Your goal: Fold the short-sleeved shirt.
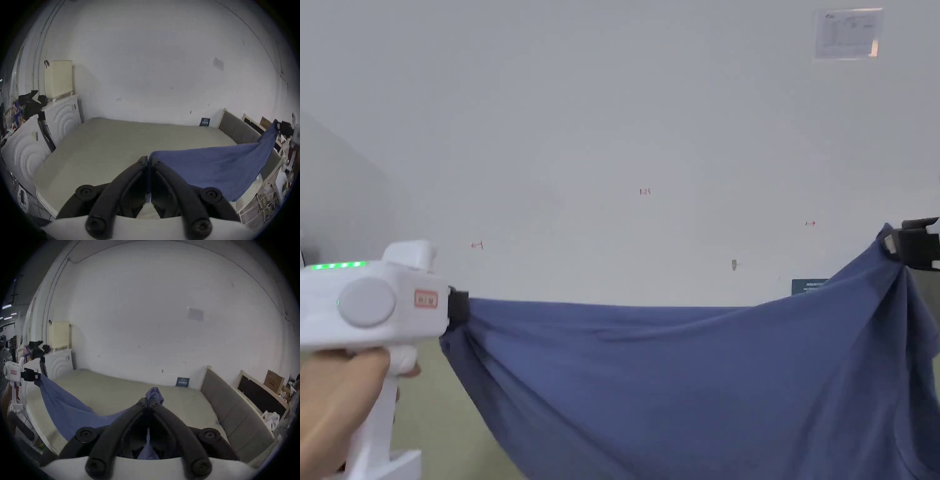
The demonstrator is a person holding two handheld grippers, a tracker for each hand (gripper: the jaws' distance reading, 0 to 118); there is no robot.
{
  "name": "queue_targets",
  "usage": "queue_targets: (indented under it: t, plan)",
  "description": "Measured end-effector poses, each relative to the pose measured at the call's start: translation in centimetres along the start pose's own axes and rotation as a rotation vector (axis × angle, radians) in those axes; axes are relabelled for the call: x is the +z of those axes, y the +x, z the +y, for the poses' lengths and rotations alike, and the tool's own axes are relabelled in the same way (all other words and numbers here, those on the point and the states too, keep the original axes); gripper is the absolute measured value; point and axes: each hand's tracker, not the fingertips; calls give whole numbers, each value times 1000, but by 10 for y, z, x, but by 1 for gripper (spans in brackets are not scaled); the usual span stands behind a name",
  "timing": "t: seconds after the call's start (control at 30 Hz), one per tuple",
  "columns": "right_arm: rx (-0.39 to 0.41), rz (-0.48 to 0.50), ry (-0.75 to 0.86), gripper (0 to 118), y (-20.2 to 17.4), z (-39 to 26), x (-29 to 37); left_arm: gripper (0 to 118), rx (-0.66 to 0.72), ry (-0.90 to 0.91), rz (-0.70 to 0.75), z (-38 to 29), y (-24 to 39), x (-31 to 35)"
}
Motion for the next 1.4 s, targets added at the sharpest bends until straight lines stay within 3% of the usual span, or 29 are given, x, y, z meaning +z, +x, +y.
queue_targets:
  t: [0.33, 0.5, 0.97, 1.4]
  plan:
    - [-78, -32, 56, 2, 11, 39, -25, 2, -55, 34, 78, 76, 23, -8]
    - [-73, -41, 63, 2, 10, 65, -62, 2, -66, 65, 102, 100, 28, -16]
    - [-24, -149, 103, 2, 26, 156, -183, 2, -102, 130, 203, 201, 45, -119]
    - [-40, -193, 46, 2, 21, 128, -308, 2, -80, 118, 262, 189, 41, -244]
